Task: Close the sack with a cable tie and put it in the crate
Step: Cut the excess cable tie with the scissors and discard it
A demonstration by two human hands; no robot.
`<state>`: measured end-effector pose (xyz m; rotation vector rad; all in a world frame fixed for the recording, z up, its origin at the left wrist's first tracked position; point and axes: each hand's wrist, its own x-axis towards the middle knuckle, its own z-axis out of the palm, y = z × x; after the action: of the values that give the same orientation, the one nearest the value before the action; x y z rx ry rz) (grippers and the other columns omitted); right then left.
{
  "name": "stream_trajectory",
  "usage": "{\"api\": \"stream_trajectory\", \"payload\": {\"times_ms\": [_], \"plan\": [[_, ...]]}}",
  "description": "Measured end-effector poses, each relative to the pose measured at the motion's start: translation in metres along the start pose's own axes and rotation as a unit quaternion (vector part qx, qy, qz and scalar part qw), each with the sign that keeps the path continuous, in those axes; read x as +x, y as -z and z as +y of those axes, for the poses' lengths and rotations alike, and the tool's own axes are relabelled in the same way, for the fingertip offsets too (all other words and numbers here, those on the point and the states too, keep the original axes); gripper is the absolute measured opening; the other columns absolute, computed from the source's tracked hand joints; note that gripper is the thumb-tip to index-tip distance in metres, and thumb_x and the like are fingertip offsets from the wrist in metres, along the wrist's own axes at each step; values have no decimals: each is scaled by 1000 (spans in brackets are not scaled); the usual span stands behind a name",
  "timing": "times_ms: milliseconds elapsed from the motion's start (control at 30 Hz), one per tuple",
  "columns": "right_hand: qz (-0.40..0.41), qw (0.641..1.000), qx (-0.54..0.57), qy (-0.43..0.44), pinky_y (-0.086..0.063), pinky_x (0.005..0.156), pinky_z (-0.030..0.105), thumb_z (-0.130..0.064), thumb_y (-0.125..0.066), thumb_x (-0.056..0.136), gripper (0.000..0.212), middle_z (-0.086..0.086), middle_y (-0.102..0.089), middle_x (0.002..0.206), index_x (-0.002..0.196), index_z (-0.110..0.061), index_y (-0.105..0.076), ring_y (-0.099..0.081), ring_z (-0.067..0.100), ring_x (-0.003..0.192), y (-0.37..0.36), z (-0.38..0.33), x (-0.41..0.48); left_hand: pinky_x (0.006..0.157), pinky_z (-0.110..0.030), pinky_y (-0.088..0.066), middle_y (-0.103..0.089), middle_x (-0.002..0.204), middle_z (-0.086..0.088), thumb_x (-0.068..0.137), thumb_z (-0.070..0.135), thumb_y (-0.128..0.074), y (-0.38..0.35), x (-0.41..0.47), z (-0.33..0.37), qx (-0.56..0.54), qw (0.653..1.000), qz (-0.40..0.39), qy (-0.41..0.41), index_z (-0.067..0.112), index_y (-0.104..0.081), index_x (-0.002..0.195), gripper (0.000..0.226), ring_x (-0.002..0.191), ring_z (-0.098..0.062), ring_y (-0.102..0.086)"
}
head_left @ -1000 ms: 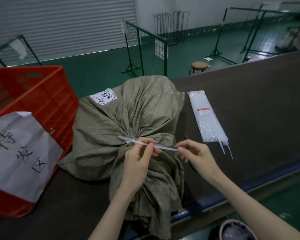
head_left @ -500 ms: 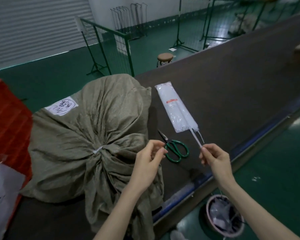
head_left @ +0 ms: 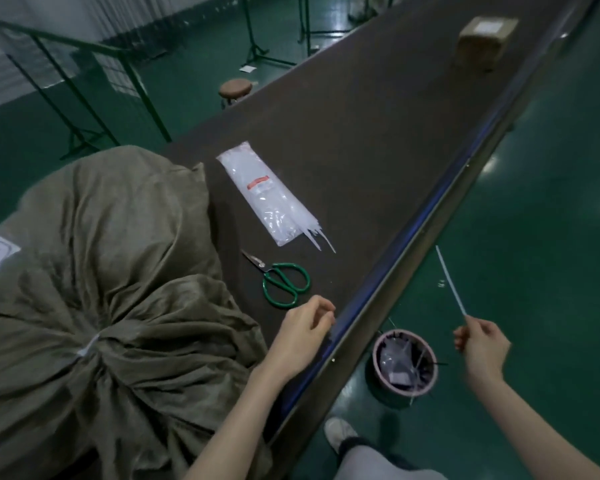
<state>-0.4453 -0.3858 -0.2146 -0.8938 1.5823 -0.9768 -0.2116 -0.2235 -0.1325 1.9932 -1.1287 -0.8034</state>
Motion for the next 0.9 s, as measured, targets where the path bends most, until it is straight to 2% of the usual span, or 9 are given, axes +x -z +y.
{"api": "stream_trajectory", "payload": {"times_ms": [167, 300, 367, 400, 467, 533, 600, 733, 900], "plan": [[49, 995, -29, -76, -38, 32, 15, -5, -52, 92, 25, 9, -54, 52, 68, -12, -52, -47, 2, 30, 12, 25, 26, 81, -32, -51, -70, 86, 2, 94, 18, -52, -10, 6, -3, 6, 1000, -16, 3, 16, -61, 99, 11, 83, -10, -65], [70, 988, -81, -107, -46, 51, 32, -7, -56, 89, 12, 9, -56, 60, 79, -3, -61, -51, 20, 51, 13, 33, 44, 77, -26, -50, -70, 84, 3, 94, 15, -53, -15, 12, -4, -7, 1000, -16, 6, 15, -62, 98, 10, 82, -8, -66], [86, 983, -125, -104, -52, 69, 42, -10, -60, 87, 13, 15, -63, 66, 85, 2, -65, -58, 28, 61, 13, 32, 48, 73, -20, -49, -71, 84, 3, 94, 14, -53, -16, 15, -4, -9, 1000, -14, 6, 15, -62, 98, 10, 79, -6, -65], [88, 979, -154, -102, -52, 77, 44, -12, -61, 87, 17, 20, -67, 75, 89, 4, -66, -63, 33, 72, 14, 30, 50, 71, -16, -48, -71, 84, 3, 94, 14, -53, -17, 17, -4, -8, 1000, -13, 6, 15, -62, 98, 10, 79, -5, -65], [75, 968, -218, -96, -49, 85, 41, -15, -62, 88, 23, 26, -69, 98, 97, 5, -66, -64, 39, 94, 17, 26, 52, 67, -10, -46, -71, 84, 4, 94, 13, -53, -17, 19, -2, -8, 1000, -14, 6, 14, -62, 99, 10, 80, -3, -64], [58, 954, -279, -93, -46, 85, 39, -18, -61, 89, 25, 26, -65, 108, 102, 3, -64, -61, 40, 102, 19, 22, 55, 66, -11, -47, -70, 85, 5, 94, 14, -52, -19, 21, 0, -9, 1000, -20, 9, 16, -61, 99, 10, 81, -2, -64], [45, 939, -329, -90, -45, 82, 38, -20, -61, 90, 25, 25, -63, 112, 104, 0, -62, -60, 40, 103, 18, 20, 59, 69, -17, -49, -70, 83, 6, 94, 13, -52, -21, 22, 2, -9, 1000, -17, 12, 17, -61, 97, 10, 79, -3, -65], [25, 913, -401, -66, -43, 79, 37, -21, -58, 92, 24, 23, -63, 113, 105, -2, -61, -60, 39, 102, 14, 18, 67, 70, -28, -51, -70, 83, 6, 94, 15, -53, -25, 24, 5, -17, 999, -14, 29, 19, -62, 96, 10, 76, -15, -66], [-9, 893, -446, -59, -46, 82, 39, -28, -55, 94, 32, 23, -63, 117, 110, -1, -59, -60, 39, 105, 11, 23, 72, 74, -20, -49, -69, 88, 6, 95, 16, -51, -25, 25, 9, -11, 999, -28, 42, 19, -62, 99, 11, 82, -2, -64]]}}
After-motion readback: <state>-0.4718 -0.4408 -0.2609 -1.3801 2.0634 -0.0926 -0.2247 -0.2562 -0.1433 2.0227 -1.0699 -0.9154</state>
